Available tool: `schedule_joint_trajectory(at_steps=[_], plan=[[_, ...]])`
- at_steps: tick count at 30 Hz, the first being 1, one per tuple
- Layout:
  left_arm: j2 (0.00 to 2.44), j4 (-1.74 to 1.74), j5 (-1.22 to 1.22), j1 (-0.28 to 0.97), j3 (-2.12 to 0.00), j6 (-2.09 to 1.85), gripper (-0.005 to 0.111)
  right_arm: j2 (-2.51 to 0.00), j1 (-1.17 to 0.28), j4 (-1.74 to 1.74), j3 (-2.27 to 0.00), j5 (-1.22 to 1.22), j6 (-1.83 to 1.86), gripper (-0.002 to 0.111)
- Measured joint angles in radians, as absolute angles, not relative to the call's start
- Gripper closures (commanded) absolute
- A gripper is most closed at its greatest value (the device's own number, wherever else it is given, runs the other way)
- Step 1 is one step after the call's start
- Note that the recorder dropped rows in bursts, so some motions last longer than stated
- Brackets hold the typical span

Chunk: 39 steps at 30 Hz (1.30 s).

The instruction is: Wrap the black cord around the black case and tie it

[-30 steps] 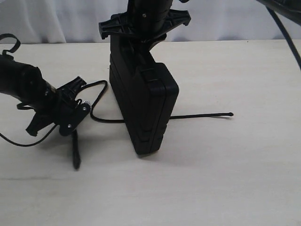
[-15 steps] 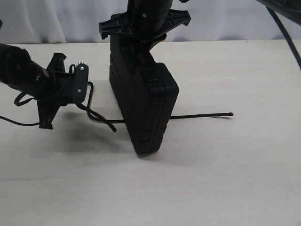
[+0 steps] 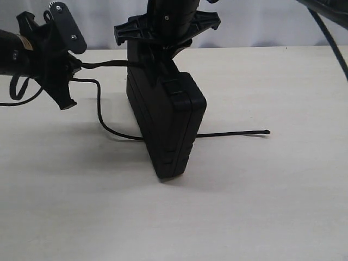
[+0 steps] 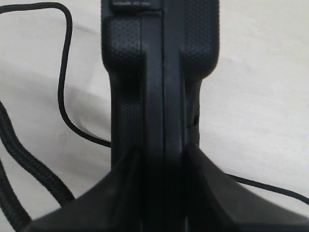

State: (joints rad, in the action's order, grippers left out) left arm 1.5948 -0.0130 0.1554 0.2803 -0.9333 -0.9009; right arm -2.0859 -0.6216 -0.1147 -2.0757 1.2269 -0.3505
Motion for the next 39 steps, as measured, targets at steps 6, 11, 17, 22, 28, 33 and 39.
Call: schedule_joint_trajectory(at_steps=[6,11,17,22,28,33,39], plan=[[1.588,-0.011,0.146,0.311,-0.933,-0.891,0.107,-2.086,-0.622,-0.115,-2.076,1.227,-0.35,0.104],[1.588,0.038,0.144,0.376,-0.933,-0.891,0.107,-2.086,-0.622,-0.113,-2.076,1.227,-0.35,0.104],[1.588,0.089,0.138,0.387,-0.933,-0.891,0.107,-2.086,-0.622,-0.107,-2.076,1.225,-0.35,0.104],[1.588,0.121,0.095,0.387,-0.933,-0.893,0.107,-2.086,-0.622,-0.107,-2.076,1.225,-0.35,0.104],[1.588,0.235,0.06,0.287,-0.933,-0.895,0.107,-2.086,-0.622,-0.107,-2.076,1.225,-0.35,0.104],[1.588,0.268,-0.017,0.304,-0.933,-0.895,0.107,-2.086,-0.622,-0.107,-2.076,1.225,-0.35,0.104],[1.599,0.256,-0.05,0.324,-0.933,-0.97,0.107,-2.086,-0.622,-0.105,-2.076,1.225,-0.35,0.104]])
